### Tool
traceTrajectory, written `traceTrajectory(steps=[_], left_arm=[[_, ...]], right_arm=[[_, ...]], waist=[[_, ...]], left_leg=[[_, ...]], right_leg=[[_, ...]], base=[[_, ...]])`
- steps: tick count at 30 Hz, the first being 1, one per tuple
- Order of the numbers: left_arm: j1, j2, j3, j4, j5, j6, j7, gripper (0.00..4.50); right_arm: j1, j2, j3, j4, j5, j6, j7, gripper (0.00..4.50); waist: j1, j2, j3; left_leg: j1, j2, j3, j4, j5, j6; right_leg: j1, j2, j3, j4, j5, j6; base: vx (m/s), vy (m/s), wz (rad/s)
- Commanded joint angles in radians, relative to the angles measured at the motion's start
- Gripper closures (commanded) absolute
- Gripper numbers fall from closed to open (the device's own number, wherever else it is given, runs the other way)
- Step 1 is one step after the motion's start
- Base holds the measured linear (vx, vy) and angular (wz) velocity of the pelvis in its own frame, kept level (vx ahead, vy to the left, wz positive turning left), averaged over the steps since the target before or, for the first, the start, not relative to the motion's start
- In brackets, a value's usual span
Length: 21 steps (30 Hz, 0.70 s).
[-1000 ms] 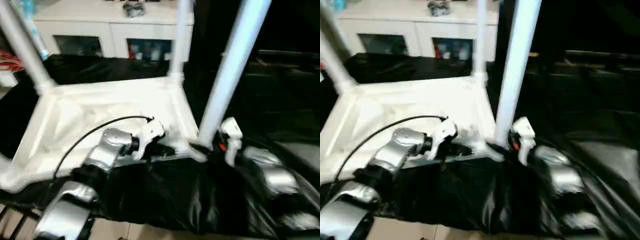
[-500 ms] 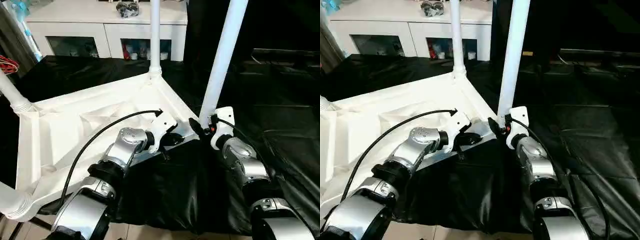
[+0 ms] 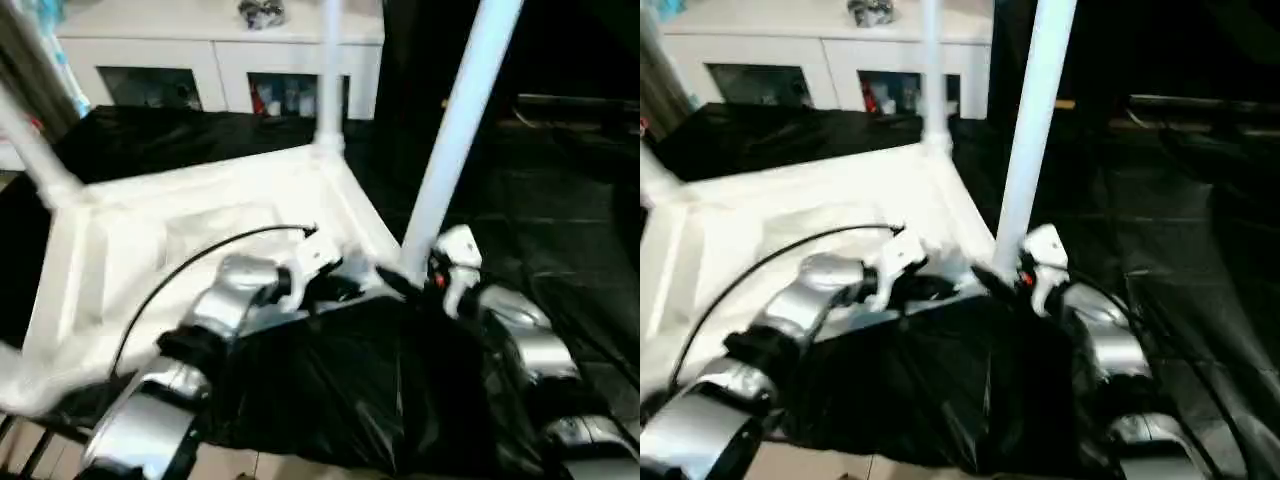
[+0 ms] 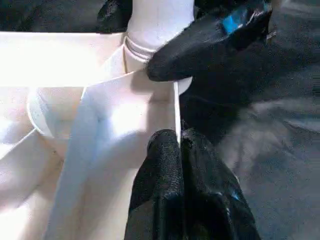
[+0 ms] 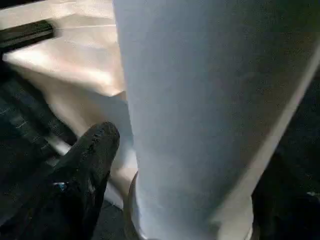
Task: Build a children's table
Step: Rotate leg to tighten
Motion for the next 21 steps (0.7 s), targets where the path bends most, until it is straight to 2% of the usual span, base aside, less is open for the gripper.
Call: traceTrajectory(steps=[1, 2, 5, 6, 7, 10, 12, 21], left_arm=[[-0.002, -0.009, -0.023, -0.054, -0.036, -0.030, -0.082, 4.50], [0.003, 0.004, -0.023, -0.062, -0.044, -0.030, -0.111, 4.50], [0.008, 0.024, -0.024, -0.067, -0.048, -0.030, -0.144, 4.50], [0.008, 0.031, -0.026, -0.066, -0.048, -0.034, -0.151, 4.50], [0.009, 0.038, -0.025, -0.065, -0.050, -0.035, -0.161, 4.50], [0.012, 0.055, -0.021, -0.068, -0.054, -0.037, -0.178, 4.50], [0.014, 0.058, -0.019, -0.069, -0.054, -0.036, -0.181, 4.50], [0.029, 0.056, -0.020, -0.087, -0.060, -0.027, -0.192, 4.50]], right_arm=[[0.032, -0.007, 0.070, -0.031, 0.016, 0.045, 0.110, 0.65], [0.046, -0.030, 0.084, -0.056, 0.023, 0.060, 0.160, 0.91], [0.063, -0.062, 0.102, -0.083, 0.022, 0.072, 0.220, 1.10], [0.066, -0.069, 0.105, -0.088, 0.021, 0.078, 0.236, 1.10], [0.072, -0.079, 0.110, -0.098, 0.020, 0.089, 0.258, 1.34], [0.087, -0.098, 0.123, -0.135, 0.028, 0.127, 0.295, 1.44], [0.090, -0.103, 0.128, -0.143, 0.029, 0.134, 0.301, 1.72], [0.105, -0.112, 0.145, -0.172, 0.023, 0.154, 0.316, 1.91]], waist=[[0.006, -0.007, -0.056], [0.009, -0.005, -0.056], [0.012, -0.009, -0.057], [0.012, -0.007, -0.057], [0.014, -0.008, -0.056], [0.020, -0.010, -0.058], [0.022, -0.012, -0.059], [0.027, -0.014, -0.060]], left_leg=[[0.004, 0.030, -0.008, -0.064, -0.207, 0.108], [0.008, 0.032, -0.008, -0.064, -0.215, 0.101], [0.005, 0.031, -0.008, -0.065, -0.211, 0.096], [0.005, 0.031, -0.009, -0.065, -0.207, 0.092], [0.005, 0.030, -0.009, -0.065, -0.206, 0.090], [0.003, 0.030, -0.009, -0.063, -0.185, 0.095], [0.004, 0.030, -0.008, -0.062, -0.170, 0.098], [0.004, 0.030, -0.008, -0.061, -0.159, 0.091]], right_leg=[[0.055, -0.048, 0.033, -0.059, -0.183, -0.264], [0.052, -0.049, 0.034, -0.059, -0.191, -0.262], [0.053, -0.048, 0.034, -0.057, -0.185, -0.259], [0.052, -0.049, 0.035, -0.056, -0.187, -0.258], [0.052, -0.050, 0.035, -0.057, -0.189, -0.258], [0.054, -0.051, 0.036, -0.054, -0.172, -0.254], [0.053, -0.050, 0.035, -0.052, -0.161, -0.257], [0.053, -0.051, 0.036, -0.051, -0.165, -0.249]], base=[[0.000, 0.000, 0.00], [0.000, 0.000, 0.00], [0.000, 0.000, 0.00], [0.000, 0.000, 0.00], [0.000, 0.000, 0.00], [0.000, 0.000, 0.00], [0.000, 0.000, 0.00], [0.000, 0.000, 0.00]])
